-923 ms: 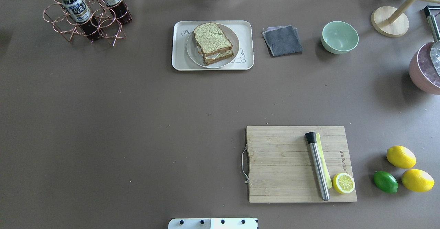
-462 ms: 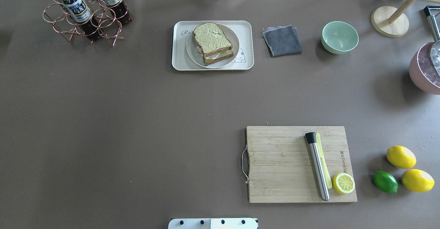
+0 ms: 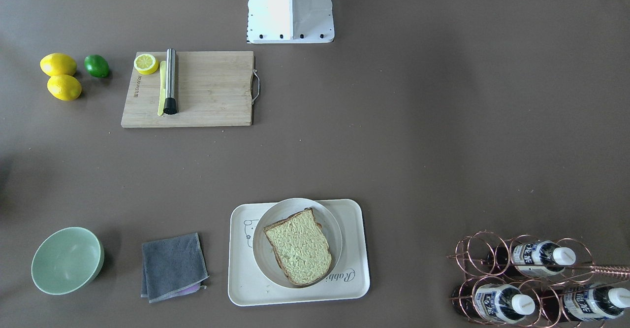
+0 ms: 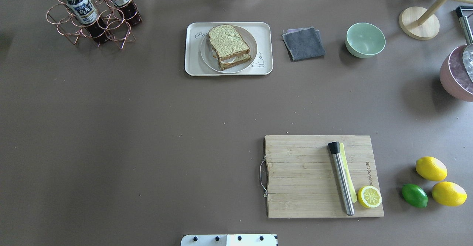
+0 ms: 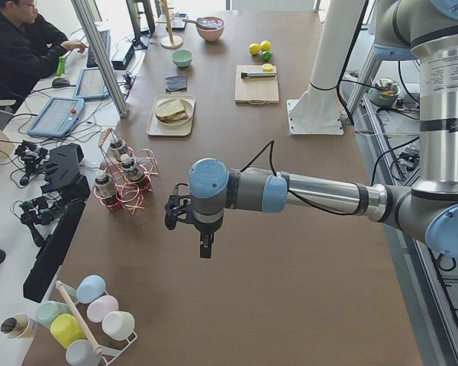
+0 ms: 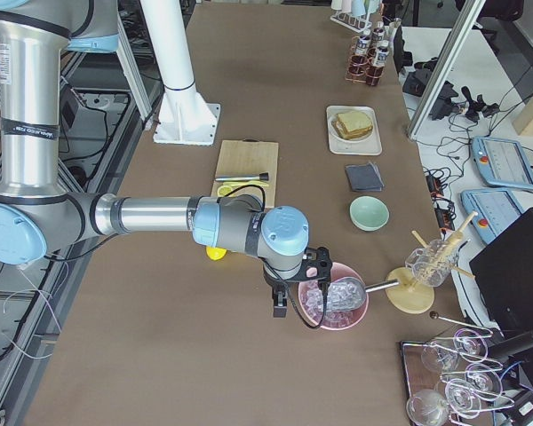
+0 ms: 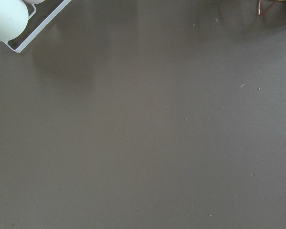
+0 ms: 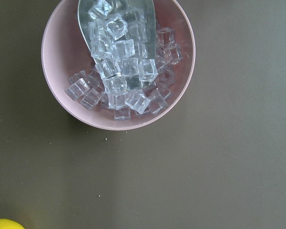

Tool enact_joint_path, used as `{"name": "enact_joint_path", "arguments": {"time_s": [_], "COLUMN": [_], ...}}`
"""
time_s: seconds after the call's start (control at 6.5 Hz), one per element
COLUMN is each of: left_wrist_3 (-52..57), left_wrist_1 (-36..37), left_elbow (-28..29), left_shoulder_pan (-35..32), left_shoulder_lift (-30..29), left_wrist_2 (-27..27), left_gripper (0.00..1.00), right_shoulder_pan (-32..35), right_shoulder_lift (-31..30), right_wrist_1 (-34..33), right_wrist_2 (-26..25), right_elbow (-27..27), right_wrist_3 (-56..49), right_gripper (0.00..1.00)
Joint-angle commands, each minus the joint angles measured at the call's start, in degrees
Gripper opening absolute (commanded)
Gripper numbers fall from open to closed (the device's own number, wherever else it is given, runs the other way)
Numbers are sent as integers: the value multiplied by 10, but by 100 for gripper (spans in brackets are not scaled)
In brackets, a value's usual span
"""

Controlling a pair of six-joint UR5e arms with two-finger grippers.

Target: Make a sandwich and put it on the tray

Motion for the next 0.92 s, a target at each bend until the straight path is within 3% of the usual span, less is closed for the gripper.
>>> {"name": "enact_joint_path", "arguments": {"time_s": [0.0, 0.77], "left_wrist_3": [34, 13], "left_wrist_1": [-12, -6], "left_elbow": [26, 35], "left_shoulder_pan": [-4, -2], "left_shoulder_lift": [9, -21], "left_wrist_2": [0, 1], "left_gripper": [98, 98], "right_shoulder_pan": [-3, -16], "right_shoulder_lift": [4, 22], "right_wrist_1": [1, 2], "right_wrist_2": [0, -2], "right_elbow": [-1, -12], "right_wrist_3": [2, 20], "right_gripper": [100, 100]}}
